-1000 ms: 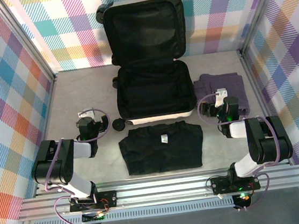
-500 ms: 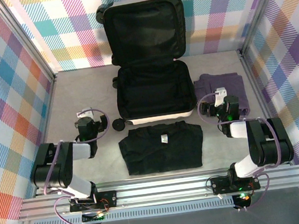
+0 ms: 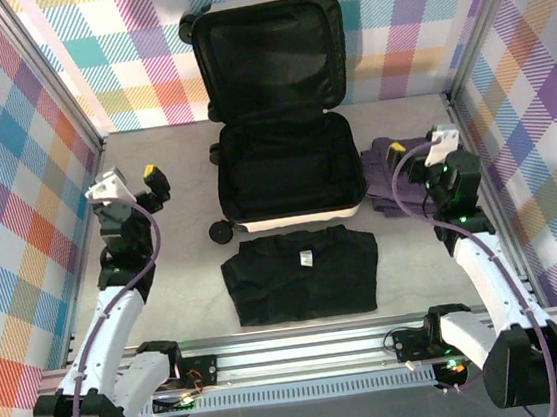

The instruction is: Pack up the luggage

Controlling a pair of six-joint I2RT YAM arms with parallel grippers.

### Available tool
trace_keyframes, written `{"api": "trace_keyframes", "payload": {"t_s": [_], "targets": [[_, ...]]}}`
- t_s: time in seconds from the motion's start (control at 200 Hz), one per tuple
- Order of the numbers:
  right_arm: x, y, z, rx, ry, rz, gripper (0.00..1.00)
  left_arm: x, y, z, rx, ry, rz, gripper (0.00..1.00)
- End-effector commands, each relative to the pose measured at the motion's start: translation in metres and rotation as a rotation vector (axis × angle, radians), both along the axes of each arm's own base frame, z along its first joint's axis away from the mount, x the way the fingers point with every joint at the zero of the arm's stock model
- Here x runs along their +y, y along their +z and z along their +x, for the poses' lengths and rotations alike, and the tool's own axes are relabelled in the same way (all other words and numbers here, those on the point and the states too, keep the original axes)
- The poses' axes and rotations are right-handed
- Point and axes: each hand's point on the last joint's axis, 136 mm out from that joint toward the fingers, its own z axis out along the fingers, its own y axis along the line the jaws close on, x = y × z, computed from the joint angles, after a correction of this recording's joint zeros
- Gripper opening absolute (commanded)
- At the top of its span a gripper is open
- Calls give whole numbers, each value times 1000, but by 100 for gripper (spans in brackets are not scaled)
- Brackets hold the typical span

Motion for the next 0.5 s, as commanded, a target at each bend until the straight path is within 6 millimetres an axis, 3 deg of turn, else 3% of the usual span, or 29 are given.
{"api": "trace_keyframes", "payload": {"t_s": [0.0, 0.15, 0.24, 0.35, 0.495], "targets": [[-2, -27, -15, 197, -32, 81, 99, -26, -24, -1, 137, -132, -67, 100], [17, -31, -26, 288, 42, 184, 99, -37, -23, -6, 212, -158, -195, 100], [33, -51, -40, 390, 63, 265, 99, -65, -34, -14, 347, -286, -232, 100], [70, -87, -64, 501, 143, 319, 99, -82, -77, -45, 556, -288, -306, 100], [98, -135, -104, 657, 155, 319, 99, -94, -148, -113, 844, -226, -451, 100]]}}
